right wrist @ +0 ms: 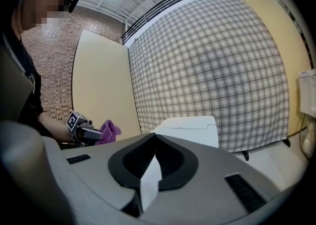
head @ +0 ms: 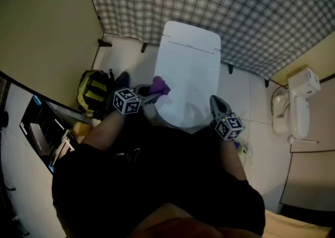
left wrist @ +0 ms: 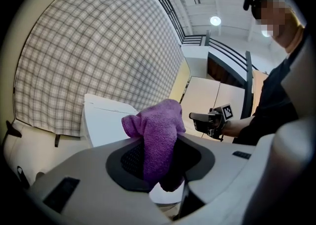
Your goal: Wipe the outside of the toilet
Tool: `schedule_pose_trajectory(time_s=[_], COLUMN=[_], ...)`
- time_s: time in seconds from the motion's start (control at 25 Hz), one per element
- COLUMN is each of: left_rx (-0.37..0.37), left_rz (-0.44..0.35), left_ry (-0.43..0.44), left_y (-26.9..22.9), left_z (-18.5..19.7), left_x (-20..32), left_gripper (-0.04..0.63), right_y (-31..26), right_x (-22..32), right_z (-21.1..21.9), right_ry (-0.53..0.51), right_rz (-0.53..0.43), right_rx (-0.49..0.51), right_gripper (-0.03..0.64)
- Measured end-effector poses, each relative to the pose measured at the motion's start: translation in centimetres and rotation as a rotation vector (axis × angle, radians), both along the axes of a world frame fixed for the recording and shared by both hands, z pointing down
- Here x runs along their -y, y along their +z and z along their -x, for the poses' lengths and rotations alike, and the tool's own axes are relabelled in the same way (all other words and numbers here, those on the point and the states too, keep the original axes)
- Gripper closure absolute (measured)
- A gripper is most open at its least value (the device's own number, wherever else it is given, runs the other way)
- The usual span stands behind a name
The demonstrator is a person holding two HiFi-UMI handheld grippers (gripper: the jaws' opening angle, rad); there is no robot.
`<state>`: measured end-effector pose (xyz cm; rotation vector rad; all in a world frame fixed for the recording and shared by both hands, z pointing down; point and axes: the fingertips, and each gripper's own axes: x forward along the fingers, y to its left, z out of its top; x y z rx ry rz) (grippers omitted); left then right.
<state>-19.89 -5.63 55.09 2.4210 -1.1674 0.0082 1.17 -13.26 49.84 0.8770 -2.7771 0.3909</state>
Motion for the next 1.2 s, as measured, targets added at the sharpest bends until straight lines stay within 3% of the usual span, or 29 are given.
schedule_pose_trajectory(time_s=[0.32,0.48,0.64,0.92,1.04,1.2], left_rx=[0.010,0.097,0.196,0.150,0.161,0.183], left_rz=[-0.002,0.021,0.095,0.244,0.295,0.353], left_ry=[-0.132,-0.167,-0.237,-0.379,-0.386,-0.327], left_y=[-1.6,-1.6,-0.2,4.8,6.4,7.9], left_z=[7.3,12.6,17.2,23.0,24.8,25.0], left_x=[8.1,16.5,26.2,40.4,44.1,46.6], left_gripper=[0.465,0.465,0.465,0.465,0.465,0.465], right_y=[-0.5,-0.6,0.0,3.3,4.4,5.6], right_x=[0.6,2.1,4.2,10.5,12.8,13.9], right_z=[-1.7,-1.9,-3.7,-6.8,-6.9,-6.7], right_ry=[0.030,0.045,0.072,0.152,0.150,0.144], right_rz=[-0.028,-0.012,0.010,0.108,0.130,0.152], right_rx=[-0.016,-0.027,-0.037,-0.070,-0.084,-0.072], right_gripper=[0.614,0.614,0.614,0.614,0.614,0.614])
